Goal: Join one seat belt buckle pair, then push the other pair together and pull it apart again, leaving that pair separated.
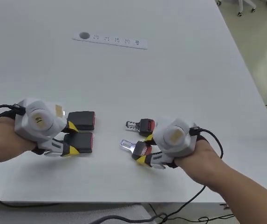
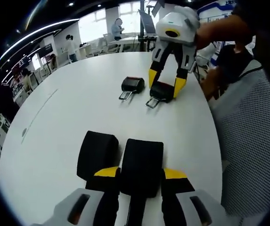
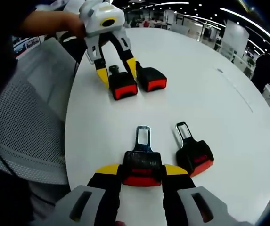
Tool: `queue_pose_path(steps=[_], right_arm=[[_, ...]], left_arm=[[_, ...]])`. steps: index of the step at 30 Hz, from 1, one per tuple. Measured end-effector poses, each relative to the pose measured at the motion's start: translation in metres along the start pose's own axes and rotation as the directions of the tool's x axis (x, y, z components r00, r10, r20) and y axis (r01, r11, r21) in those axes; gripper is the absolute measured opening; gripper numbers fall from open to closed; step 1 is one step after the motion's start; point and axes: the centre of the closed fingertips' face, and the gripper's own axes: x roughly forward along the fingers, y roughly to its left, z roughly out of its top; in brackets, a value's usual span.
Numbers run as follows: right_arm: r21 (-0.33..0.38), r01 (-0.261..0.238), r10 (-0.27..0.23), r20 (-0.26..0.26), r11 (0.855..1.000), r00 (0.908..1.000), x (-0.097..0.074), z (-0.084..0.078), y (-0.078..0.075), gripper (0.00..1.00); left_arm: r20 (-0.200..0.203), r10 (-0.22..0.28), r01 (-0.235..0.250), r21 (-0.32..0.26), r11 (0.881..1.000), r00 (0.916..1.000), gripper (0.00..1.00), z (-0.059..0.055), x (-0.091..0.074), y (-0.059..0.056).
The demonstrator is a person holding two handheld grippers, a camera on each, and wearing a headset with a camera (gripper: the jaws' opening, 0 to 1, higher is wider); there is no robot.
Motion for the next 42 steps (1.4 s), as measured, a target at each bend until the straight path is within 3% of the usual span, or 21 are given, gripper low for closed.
queue_pose_path(steps=[8, 14, 19, 27, 28, 42], right_arm=[[-0.085, -0.065, 0.063, -0.018, 0.994, 0.9978, 0.002, 0.000, 0.002, 0.31], [-0.169, -0.115, 0.106, -0.064, 0.979, 0.9924, 0.004, -0.003, 0.002, 0.31], [-0.244, -0.150, 0.127, -0.109, 0.958, 0.9859, 0.003, -0.004, 0.004, 0.31], [-0.272, -0.158, 0.131, -0.114, 0.949, 0.9848, 0.008, -0.008, 0.005, 0.32], [-0.238, -0.158, 0.134, -0.114, 0.958, 0.9844, 0.007, -0.008, 0.004, 0.32], [-0.246, -0.160, 0.137, -0.108, 0.956, 0.9847, 0.007, -0.006, 0.004, 0.32]], left_arm=[[-0.025, -0.020, 0.022, 0.065, 0.998, 0.9995, 0.34, -0.004, 0.003, 0.001], [-0.067, -0.027, 0.034, 0.115, 0.993, 0.9974, 0.34, -0.013, 0.007, 0.002], [-0.065, -0.044, 0.052, 0.128, 0.990, 0.9969, 0.34, -0.011, 0.007, 0.000], [-0.073, -0.060, 0.072, 0.169, 0.983, 0.9955, 0.34, -0.012, 0.008, -0.004], [-0.073, -0.060, 0.072, 0.167, 0.983, 0.9955, 0.34, -0.011, 0.008, -0.004], [-0.068, -0.056, 0.067, 0.160, 0.985, 0.9961, 0.34, -0.011, 0.007, -0.004]])
